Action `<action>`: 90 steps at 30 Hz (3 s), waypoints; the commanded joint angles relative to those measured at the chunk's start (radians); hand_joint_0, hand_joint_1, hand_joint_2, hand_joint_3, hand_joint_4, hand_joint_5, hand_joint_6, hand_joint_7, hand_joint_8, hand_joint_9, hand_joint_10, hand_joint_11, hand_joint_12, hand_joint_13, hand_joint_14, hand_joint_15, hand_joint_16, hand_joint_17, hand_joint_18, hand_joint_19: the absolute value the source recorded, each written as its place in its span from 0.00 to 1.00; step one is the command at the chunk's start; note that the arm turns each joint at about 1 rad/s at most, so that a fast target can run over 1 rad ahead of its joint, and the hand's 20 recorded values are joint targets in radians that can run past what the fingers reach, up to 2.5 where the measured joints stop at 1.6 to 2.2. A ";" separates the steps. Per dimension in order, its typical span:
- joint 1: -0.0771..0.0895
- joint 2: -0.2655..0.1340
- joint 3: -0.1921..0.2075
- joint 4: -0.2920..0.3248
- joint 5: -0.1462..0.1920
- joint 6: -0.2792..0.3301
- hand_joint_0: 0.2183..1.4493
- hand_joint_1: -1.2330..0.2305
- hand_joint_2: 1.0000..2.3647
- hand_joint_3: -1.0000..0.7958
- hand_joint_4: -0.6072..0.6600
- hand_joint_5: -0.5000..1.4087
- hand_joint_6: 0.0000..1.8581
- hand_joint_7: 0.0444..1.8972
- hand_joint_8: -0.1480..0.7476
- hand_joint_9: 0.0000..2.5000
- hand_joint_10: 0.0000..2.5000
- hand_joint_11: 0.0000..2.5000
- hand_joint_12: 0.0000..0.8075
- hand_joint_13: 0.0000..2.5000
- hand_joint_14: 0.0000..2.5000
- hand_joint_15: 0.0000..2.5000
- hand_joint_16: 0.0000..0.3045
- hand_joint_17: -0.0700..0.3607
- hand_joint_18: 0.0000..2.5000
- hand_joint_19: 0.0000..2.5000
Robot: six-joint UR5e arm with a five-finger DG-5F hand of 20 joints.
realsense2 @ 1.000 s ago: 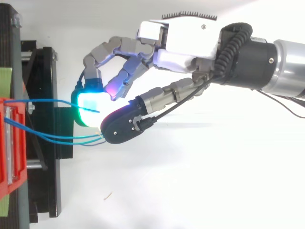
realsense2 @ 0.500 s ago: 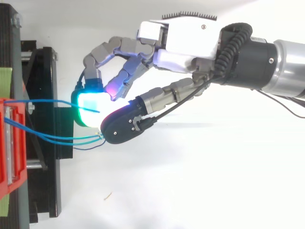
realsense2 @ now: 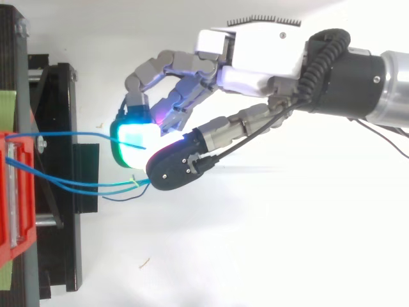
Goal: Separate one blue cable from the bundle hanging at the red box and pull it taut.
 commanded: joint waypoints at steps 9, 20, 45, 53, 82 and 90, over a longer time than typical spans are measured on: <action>0.037 0.086 -0.152 0.014 0.143 0.002 0.31 0.35 0.02 0.54 0.38 0.17 0.49 0.60 0.43 0.32 0.01 0.34 0.42 0.32 0.01 0.26 0.13 0.37 0.28 0.22; 0.084 0.089 -0.168 0.062 0.209 0.010 0.31 0.35 0.02 0.54 0.38 0.17 0.49 0.60 0.43 0.32 0.01 0.33 0.42 0.32 0.01 0.25 0.13 0.37 0.28 0.22; 0.155 0.089 -0.266 0.206 0.289 0.016 0.31 0.35 0.02 0.54 0.38 0.17 0.49 0.60 0.43 0.32 0.01 0.34 0.42 0.32 0.01 0.25 0.13 0.37 0.28 0.22; 0.149 0.089 -0.267 0.220 0.279 -0.029 0.31 0.35 0.02 0.54 0.39 0.17 0.49 0.60 0.43 0.32 0.01 0.33 0.43 0.32 0.01 0.25 0.13 0.37 0.28 0.21; 0.149 0.089 -0.267 0.227 0.285 -0.059 0.29 0.36 0.01 0.51 0.44 0.19 0.49 0.58 0.46 0.35 0.01 0.33 0.46 0.33 0.01 0.26 0.16 0.41 0.30 0.22; 0.149 0.089 -0.266 0.226 0.285 -0.059 0.29 0.42 0.01 0.47 0.54 0.19 0.49 0.64 0.49 0.34 0.01 0.32 0.50 0.32 0.01 0.25 0.18 0.45 0.28 0.23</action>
